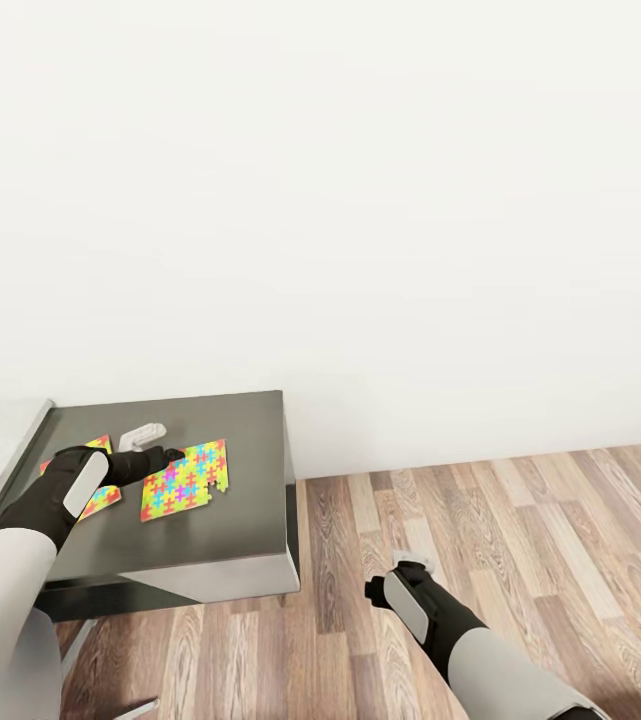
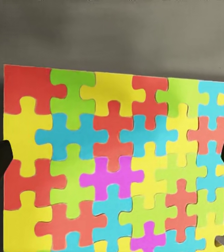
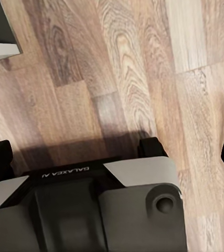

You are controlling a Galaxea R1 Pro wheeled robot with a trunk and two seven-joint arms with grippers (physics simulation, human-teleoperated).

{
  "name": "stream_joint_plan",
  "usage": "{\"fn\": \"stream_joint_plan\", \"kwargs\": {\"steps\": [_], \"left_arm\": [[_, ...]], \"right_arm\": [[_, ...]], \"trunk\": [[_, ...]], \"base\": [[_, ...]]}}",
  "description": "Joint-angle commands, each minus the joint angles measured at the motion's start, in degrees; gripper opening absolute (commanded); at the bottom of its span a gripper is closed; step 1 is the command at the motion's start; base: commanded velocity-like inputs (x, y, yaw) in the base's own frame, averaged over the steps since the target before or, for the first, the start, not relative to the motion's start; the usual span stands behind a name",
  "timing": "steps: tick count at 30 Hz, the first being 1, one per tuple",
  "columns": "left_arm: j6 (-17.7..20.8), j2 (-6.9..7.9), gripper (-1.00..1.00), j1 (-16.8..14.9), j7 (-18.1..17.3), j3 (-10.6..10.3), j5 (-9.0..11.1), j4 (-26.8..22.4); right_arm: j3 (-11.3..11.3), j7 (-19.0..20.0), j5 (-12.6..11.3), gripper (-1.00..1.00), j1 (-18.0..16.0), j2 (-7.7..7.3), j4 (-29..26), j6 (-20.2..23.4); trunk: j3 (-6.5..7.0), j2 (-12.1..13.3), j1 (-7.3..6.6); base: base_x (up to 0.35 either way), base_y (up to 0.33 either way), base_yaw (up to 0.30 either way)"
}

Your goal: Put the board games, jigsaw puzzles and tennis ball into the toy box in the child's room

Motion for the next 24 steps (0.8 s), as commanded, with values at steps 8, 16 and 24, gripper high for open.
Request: {"fn": "stream_joint_plan", "kwargs": {"steps": [8,16,24], "left_arm": [[0.05,0.02,1.0,0.01,-0.22,0.01,0.19,3.09],[-0.22,0.02,1.0,0.01,-0.32,0.02,0.29,2.52],[-0.25,0.02,1.0,0.01,-0.34,0.02,0.3,2.49]], "right_arm": [[0.52,-0.48,-0.61,1.0,0.07,-0.09,-0.09,0.21],[0.52,-0.49,-0.63,1.0,0.07,-0.06,-0.09,0.21],[0.56,-0.47,-0.63,1.0,0.07,0.04,-0.11,0.21]], "trunk": [[-0.1,-0.07,0.05],[-0.1,-0.07,0.05],[0.25,-0.07,0.05]], "base": [[0.0,0.0,0.0],[0.0,0.0,0.0],[0.0,0.0,0.0]]}}
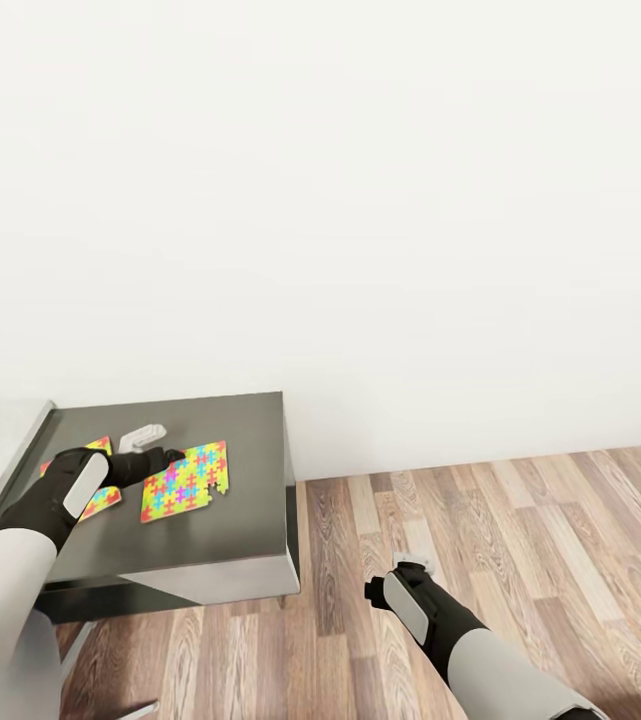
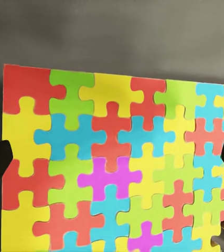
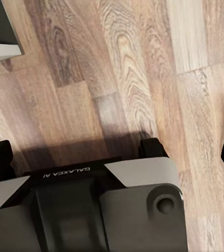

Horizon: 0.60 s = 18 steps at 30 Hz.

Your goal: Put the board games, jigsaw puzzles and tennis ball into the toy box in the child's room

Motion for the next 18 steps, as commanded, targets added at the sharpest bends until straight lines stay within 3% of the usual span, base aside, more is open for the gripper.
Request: {"fn": "stream_joint_plan", "kwargs": {"steps": [1,18], "left_arm": [[0.17,0.02,1.0,0.01,-0.12,-0.06,-0.27,1.78],[0.09,0.05,1.0,0.01,-0.14,-0.06,-0.27,1.62]], "right_arm": [[0.49,-0.53,-0.59,1.0,-0.04,-0.04,-0.1,0.18],[0.52,-0.58,-0.59,1.0,-0.04,-0.03,-0.1,0.18]], "trunk": [[-0.01,-0.08,0.05],[0.29,-0.08,0.05]], "base": [[0.0,0.0,0.0],[0.0,0.0,0.0]]}}
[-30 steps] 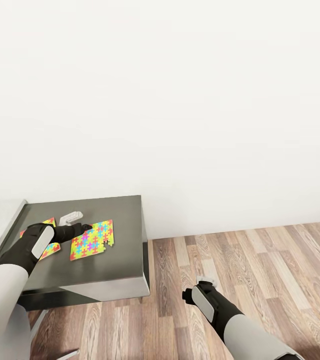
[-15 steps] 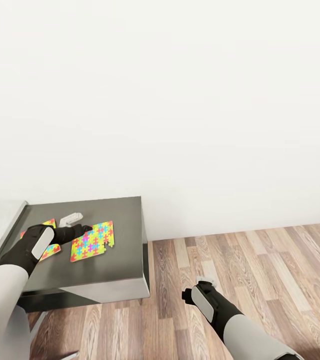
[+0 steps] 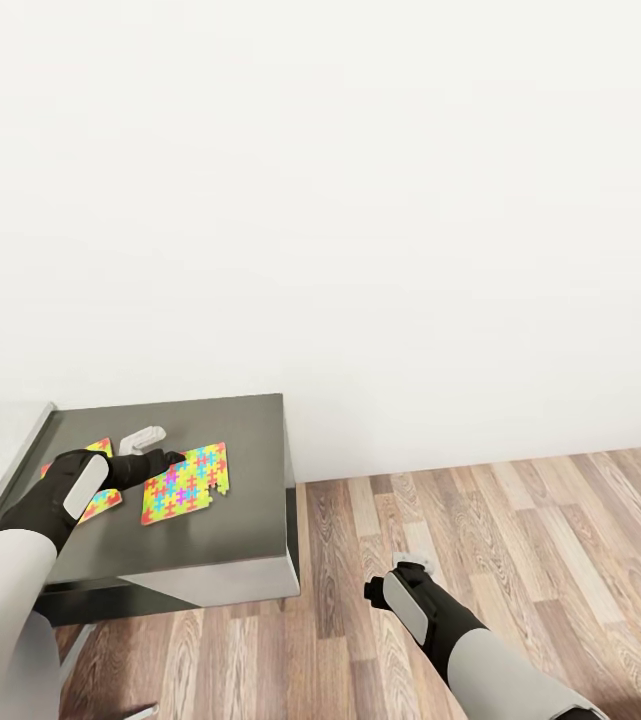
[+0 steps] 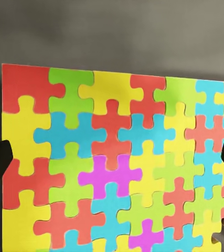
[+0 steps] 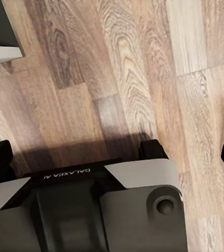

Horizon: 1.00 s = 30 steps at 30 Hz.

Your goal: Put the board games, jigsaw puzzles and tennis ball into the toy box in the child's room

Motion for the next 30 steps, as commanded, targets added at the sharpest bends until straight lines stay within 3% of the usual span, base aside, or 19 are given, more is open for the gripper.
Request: {"fn": "stream_joint_plan", "kwargs": {"steps": [1,30], "left_arm": [[0.2,0.03,1.0,0.01,-0.06,-0.05,-0.61,0.72],[0.19,0.09,1.0,0.01,-0.06,-0.05,-0.61,0.71]], "right_arm": [[0.47,-0.52,-0.59,1.0,-0.05,-0.05,-0.1,0.18],[0.45,-0.48,-0.59,1.0,-0.05,-0.12,-0.14,0.18]], "trunk": [[-0.09,-0.08,0.04],[0.42,-0.08,0.04]], "base": [[0.0,0.0,0.0],[0.0,-0.007,0.0]]}}
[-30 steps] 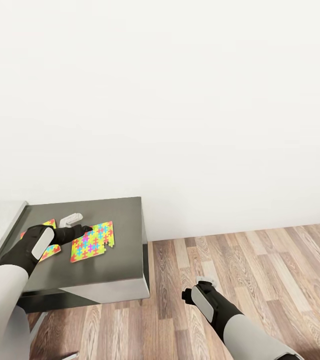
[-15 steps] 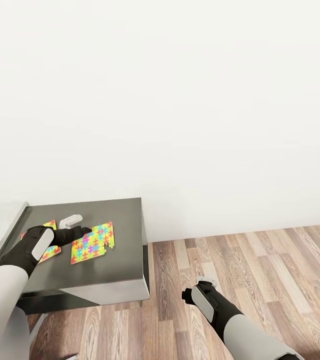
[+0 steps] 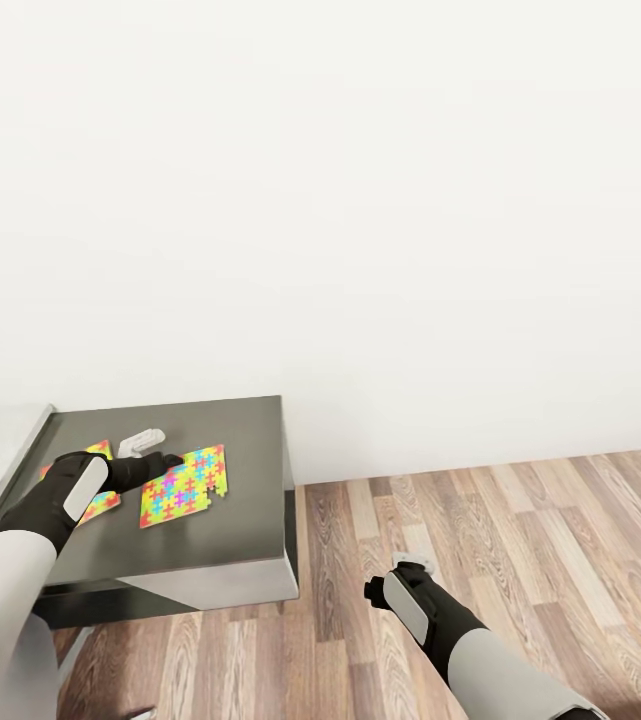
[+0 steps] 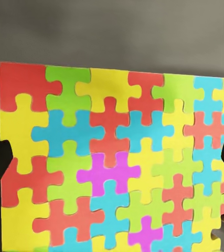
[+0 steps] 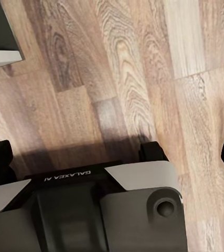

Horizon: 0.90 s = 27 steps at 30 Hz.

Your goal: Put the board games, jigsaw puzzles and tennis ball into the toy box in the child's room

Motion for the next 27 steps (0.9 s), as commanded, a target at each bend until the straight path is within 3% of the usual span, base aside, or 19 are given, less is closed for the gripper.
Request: {"fn": "stream_joint_plan", "kwargs": {"steps": [1,27], "left_arm": [[0.25,0.02,1.0,-0.04,-0.16,-0.01,-0.01,-0.04],[0.43,0.23,1.0,-0.04,0.06,0.28,-0.19,-0.17]], "right_arm": [[0.47,-0.5,-0.59,1.0,-0.05,-0.05,-0.09,0.18],[0.5,-0.53,-0.59,1.0,-0.05,0.01,-0.09,0.18]], "trunk": [[-0.09,-0.1,0.03],[-0.09,-0.1,0.03]], "base": [[0.0,-0.109,0.0],[0.0,-0.021,0.0]]}}
